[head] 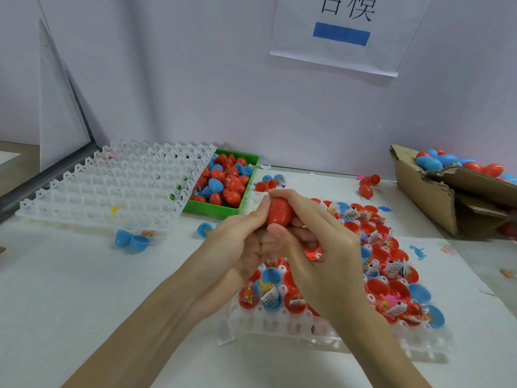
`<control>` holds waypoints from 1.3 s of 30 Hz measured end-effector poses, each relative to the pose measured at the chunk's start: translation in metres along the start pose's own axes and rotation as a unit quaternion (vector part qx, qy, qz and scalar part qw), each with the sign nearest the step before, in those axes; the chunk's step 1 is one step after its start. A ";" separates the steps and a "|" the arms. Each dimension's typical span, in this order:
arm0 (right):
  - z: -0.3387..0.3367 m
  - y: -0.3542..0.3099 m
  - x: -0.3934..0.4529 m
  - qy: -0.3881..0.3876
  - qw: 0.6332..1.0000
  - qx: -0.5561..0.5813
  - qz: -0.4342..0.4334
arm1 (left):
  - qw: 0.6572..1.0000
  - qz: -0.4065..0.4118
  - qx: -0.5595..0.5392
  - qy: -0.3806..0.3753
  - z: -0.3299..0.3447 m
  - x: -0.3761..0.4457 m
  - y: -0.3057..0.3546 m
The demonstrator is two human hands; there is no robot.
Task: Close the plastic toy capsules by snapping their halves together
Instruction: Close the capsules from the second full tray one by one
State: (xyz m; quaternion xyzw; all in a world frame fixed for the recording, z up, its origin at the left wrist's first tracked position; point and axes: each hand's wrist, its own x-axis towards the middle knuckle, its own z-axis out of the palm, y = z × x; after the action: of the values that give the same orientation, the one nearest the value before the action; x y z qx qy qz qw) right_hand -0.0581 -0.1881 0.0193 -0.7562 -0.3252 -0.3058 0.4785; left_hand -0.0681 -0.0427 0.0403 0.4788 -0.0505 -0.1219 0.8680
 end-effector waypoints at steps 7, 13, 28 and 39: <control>0.001 0.004 -0.002 -0.016 0.999 -0.025 -0.030 | 1.000 -0.005 0.023 0.010 -0.001 -0.003 0.005; -0.001 0.005 -0.001 -0.018 0.997 -0.055 -0.044 | 0.998 -0.024 -0.026 -0.049 -0.004 -0.006 0.007; -0.004 0.008 -0.001 -0.034 0.993 -0.111 -0.035 | 0.990 -0.011 0.137 0.011 -0.010 0.002 -0.003; 0.000 0.004 0.000 -0.029 0.999 0.000 0.019 | 0.999 -0.006 0.026 -0.033 -0.020 0.001 0.001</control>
State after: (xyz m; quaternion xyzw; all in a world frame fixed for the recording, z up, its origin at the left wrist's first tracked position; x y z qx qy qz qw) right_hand -0.0546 -0.1895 0.0173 -0.7705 -0.3249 -0.2746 0.4748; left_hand -0.0629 -0.0256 0.0302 0.4974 -0.0792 -0.1412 0.8523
